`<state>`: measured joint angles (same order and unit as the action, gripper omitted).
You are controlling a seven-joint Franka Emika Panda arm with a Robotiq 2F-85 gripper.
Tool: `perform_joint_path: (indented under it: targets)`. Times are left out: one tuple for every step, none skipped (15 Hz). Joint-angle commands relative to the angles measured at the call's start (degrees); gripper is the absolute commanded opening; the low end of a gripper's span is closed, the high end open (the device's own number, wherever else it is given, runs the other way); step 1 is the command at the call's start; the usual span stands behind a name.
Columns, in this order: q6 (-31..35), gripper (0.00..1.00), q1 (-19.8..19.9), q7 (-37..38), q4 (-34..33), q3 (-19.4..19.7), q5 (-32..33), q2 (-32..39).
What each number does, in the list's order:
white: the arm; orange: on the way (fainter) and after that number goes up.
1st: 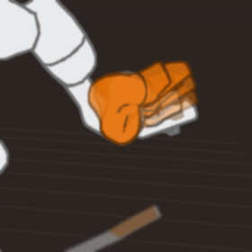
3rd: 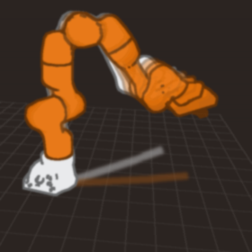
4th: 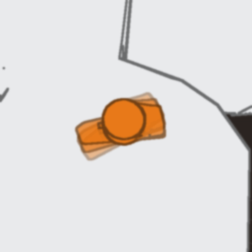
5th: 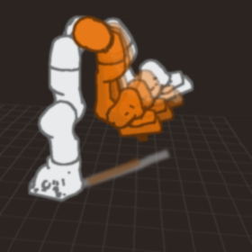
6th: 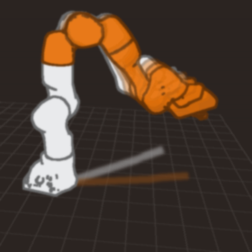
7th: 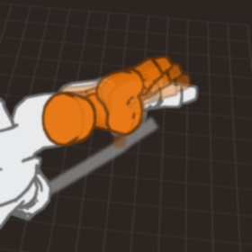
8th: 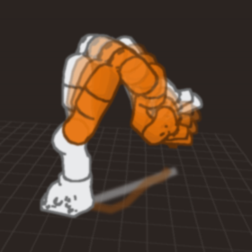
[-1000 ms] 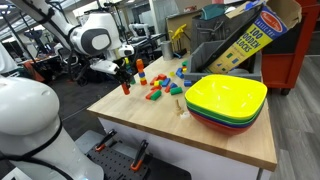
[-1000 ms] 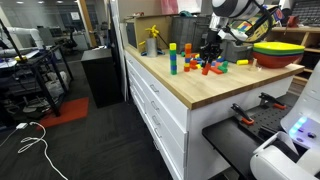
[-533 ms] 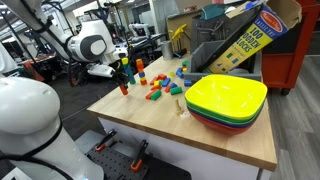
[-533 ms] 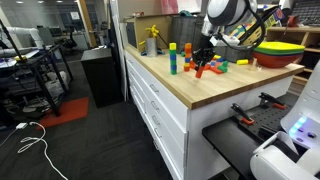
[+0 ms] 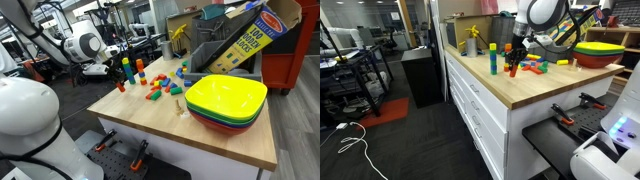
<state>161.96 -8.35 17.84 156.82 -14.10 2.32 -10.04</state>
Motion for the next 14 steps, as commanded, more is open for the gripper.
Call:
perform_joint_path:
  targets:
    - [0.1,0.09,2.3,4.6,-1.5,-2.4,6.0,1.0]
    - [0.0,0.09,2.6,5.7,-1.7,-2.7,7.7,1.3]
    - [0.1,0.09,2.9,6.3,-2.0,-3.0,9.0,1.6]
    - [-0.2,0.09,3.2,7.1,-2.3,-3.1,10.2,2.1]
    - [-0.5,0.09,3.2,7.6,-2.7,-3.1,11.0,2.4]
    - [-1.0,0.09,3.4,7.8,-3.0,-3.0,11.9,2.8]
    - [-1.1,0.09,3.8,8.5,-3.3,-2.9,13.2,3.1]
    - [-1.3,0.09,4.1,8.7,-3.6,-2.8,14.2,3.4]
    - [-1.5,0.09,4.2,8.6,-4.0,-2.3,14.1,4.0]
    - [-1.7,0.09,4.4,8.8,-4.3,-2.1,14.1,4.5]
    - [-1.7,0.09,4.8,8.9,-4.6,-2.0,14.3,4.9]
    - [-1.8,0.09,5.1,8.8,-4.8,-1.8,14.2,5.3]
    - [-1.8,0.09,5.3,8.6,-5.0,-1.7,13.9,5.6]
    - [-1.8,0.09,5.4,8.4,-5.2,-1.6,13.5,6.0]
